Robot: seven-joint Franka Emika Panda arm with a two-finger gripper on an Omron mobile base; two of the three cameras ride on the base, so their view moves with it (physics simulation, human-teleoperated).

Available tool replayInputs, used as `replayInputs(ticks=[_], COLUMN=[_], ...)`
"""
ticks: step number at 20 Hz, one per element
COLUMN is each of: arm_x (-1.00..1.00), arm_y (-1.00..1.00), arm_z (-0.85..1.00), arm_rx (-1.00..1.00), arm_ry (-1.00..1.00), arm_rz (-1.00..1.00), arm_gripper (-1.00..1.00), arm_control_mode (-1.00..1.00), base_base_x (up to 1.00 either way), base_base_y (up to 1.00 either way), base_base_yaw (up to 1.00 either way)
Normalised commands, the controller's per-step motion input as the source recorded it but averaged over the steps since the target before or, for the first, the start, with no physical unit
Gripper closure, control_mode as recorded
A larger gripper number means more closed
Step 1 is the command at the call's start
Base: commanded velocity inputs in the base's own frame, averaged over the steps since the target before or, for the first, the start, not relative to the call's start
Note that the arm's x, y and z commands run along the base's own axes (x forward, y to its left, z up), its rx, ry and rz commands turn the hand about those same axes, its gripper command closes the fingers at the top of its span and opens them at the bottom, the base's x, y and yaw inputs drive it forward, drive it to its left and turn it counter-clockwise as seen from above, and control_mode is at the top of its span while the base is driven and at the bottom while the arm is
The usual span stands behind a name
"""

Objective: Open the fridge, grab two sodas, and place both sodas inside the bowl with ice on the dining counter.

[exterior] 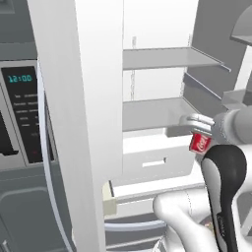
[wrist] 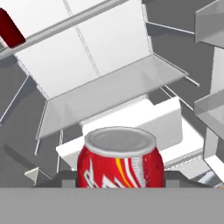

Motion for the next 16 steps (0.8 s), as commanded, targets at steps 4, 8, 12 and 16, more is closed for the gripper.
replayInputs(ticks=[4, 8, 12, 16], arm_x=[0.00, 0.00, 0.00, 0.00], arm_y=[0.00, 0.00, 0.00, 0.00], arm_z=[0.00, 0.00, 0.00, 0.00], arm_rx=[0.00, 0.00, 0.00, 0.00], arm_ry=[0.00, 0.00, 0.00, 0.00], arm_rz=[0.00, 0.00, 0.00, 0.00], arm_gripper=[1.00, 1.00, 1.00, 1.00], arm_control_mode=[1.00, 1.00, 1.00, 1.00], base_base_x=[-0.79, -0.80, -0.64, -0.60], base_base_y=[0.05, 0.08, 0.33, 0.50], base_base_yaw=[-0.20, -0.25, -0.34, -0.38])
